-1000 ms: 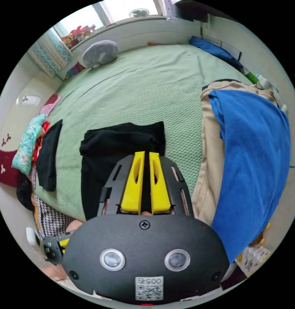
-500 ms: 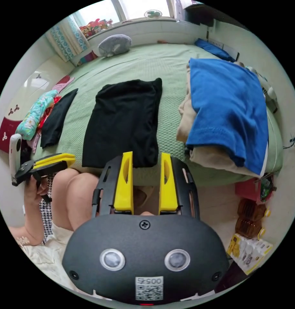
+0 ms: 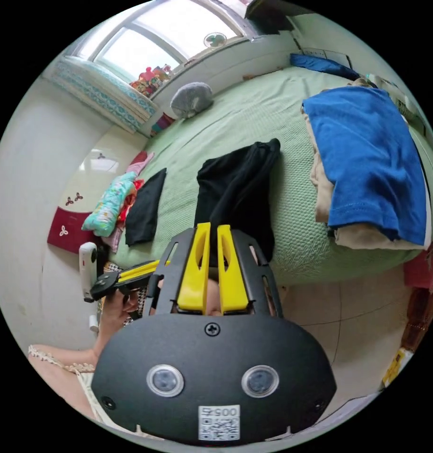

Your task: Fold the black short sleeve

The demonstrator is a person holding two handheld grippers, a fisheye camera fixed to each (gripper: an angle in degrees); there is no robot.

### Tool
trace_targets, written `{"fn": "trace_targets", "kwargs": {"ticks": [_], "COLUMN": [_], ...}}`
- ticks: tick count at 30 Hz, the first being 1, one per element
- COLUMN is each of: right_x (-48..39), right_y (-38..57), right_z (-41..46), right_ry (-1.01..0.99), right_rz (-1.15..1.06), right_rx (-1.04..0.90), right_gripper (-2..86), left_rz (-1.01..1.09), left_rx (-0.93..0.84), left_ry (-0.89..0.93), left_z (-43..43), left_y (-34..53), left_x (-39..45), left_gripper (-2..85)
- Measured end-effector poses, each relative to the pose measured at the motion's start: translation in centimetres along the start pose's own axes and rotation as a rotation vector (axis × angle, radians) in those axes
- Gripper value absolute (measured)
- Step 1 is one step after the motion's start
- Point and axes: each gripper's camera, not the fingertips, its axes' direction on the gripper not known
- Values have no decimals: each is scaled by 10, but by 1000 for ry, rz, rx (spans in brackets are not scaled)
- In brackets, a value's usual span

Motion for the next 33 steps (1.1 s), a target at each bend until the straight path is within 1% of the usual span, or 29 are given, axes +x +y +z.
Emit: {"fn": "trace_targets", "kwargs": {"ticks": [2, 4, 6, 11, 15, 18, 21, 24, 29, 30, 33], "right_x": [19, 44, 59, 58, 28, 2, -15, -21, -20, -16, -3], "right_y": [7, 18, 26, 43, 48, 42, 28, 20, 22, 21, 17], "right_z": [7, 23, 31, 16, 2, 7, 27, 40, 49, 50, 53], "right_ry": [79, 251, 297, 355, 419, 444, 448, 455, 526, 542, 559], "right_rz": [48, 74, 105, 80, 12, -23, -8, 63, 57, 66, 101], "right_rx": [-26, -80, -127, -80, 2, 40, -7, -18, -36, -54, -86], "right_gripper": [1, -1, 10, 48, 63, 78, 102, 120, 124, 120, 111], "left_rz": [12, 26, 27, 28, 23, 34, 42, 43, 28, 30, 21], "left_rx": [3, 7, 19, 55, 86, 98, 37, 77, 127, 118, 77], "left_ry": [-20, -47, -66, -123, -158, -142, -115, -140, -146, -165, -123], "left_z": [1, 4, 5, 10, 19, 29, 47, 59, 61, 63, 78], "left_y": [-5, -16, -27, -71, -124, -165, -206, -233, -263, -271, -286], "left_x": [-3, -9, -16, -40, -64, -79, -93, -105, -123, -127, -139], "left_gripper": [65, 66, 67, 76, 86, 100, 137, 155, 152, 148, 141]}}
